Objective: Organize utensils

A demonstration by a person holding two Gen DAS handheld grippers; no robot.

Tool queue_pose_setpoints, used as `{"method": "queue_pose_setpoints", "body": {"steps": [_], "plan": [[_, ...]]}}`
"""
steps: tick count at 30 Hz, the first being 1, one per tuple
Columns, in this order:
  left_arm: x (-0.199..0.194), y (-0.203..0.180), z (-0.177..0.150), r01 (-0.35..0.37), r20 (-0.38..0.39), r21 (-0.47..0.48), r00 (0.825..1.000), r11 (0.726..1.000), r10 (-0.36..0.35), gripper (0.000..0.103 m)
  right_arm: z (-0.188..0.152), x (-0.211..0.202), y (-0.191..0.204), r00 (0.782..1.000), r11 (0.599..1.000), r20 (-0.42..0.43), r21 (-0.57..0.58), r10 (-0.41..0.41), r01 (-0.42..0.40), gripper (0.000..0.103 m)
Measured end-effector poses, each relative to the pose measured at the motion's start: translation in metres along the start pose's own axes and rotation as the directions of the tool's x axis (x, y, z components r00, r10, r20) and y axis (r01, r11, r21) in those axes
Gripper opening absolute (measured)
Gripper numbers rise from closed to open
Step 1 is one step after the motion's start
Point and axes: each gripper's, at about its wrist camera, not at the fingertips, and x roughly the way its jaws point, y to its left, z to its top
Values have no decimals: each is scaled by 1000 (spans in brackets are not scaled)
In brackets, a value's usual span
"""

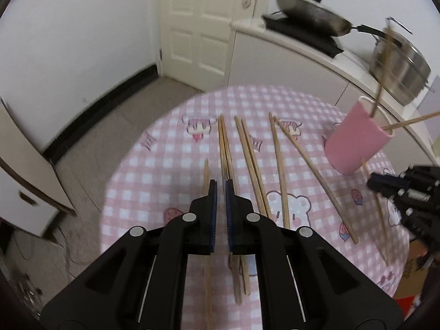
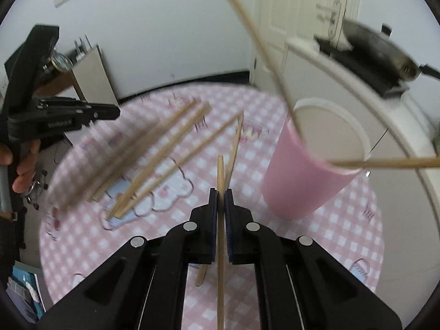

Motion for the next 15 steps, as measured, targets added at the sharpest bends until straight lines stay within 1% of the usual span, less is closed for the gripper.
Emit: {"method": "queue_pose_setpoints", "body": {"steps": [1, 3, 5, 9, 11, 15], "plan": [[1, 0, 2, 2, -10, 13, 1000, 1000, -1, 7, 2, -10, 0, 1000, 1000, 24, 3, 3, -3, 4], [11, 1, 3, 18, -63, 28, 998, 999, -16, 7, 4, -21, 0, 999, 1000, 46, -2, 0, 0, 4], [30, 8, 1, 3, -134, 3, 991, 1000, -3, 7, 3, -26, 1, 999, 1000, 53, -1, 1, -1, 4], [46, 18, -4, -15, -153, -58, 988, 998, 6, 7, -3, -26, 5, 999, 1000, 41, -5, 3, -3, 4], [51, 21, -5, -19, -168, -70, 986, 997, 7, 7, -5, -25, 5, 999, 1000, 36, -4, 5, -5, 4], [60, 25, -2, 1, -191, -105, 981, 994, -21, 7, -4, -20, 2, 999, 1000, 34, 1, 13, -13, 4]]}}
